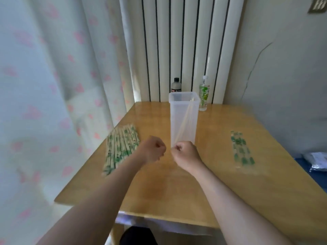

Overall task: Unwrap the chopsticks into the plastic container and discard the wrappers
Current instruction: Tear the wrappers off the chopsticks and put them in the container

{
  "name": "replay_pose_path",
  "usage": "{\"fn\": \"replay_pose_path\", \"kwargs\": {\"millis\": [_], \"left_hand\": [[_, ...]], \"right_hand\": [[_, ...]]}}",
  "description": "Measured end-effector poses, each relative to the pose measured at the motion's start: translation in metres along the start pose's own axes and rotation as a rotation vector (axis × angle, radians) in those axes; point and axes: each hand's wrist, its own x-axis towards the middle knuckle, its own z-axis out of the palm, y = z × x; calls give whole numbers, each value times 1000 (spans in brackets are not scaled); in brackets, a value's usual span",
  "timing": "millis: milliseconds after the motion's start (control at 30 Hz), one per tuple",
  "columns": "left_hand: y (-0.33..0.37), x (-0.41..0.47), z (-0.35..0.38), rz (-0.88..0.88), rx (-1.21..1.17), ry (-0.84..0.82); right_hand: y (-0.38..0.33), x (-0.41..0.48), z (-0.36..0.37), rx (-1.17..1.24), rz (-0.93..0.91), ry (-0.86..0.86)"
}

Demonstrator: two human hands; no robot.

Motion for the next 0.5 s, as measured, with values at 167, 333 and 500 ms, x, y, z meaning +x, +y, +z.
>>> {"fn": "replay_pose_path", "kwargs": {"millis": [167, 333, 500], "left_hand": [[-53, -12, -46, -83, 124, 227], [-84, -16, -59, -143, 166, 211], [-93, -3, -54, -31, 358, 95]], "right_hand": [[-19, 9, 52, -2, 38, -110], [-8, 16, 82, -10, 88, -72], [-3, 18, 86, -10, 99, -30]]}}
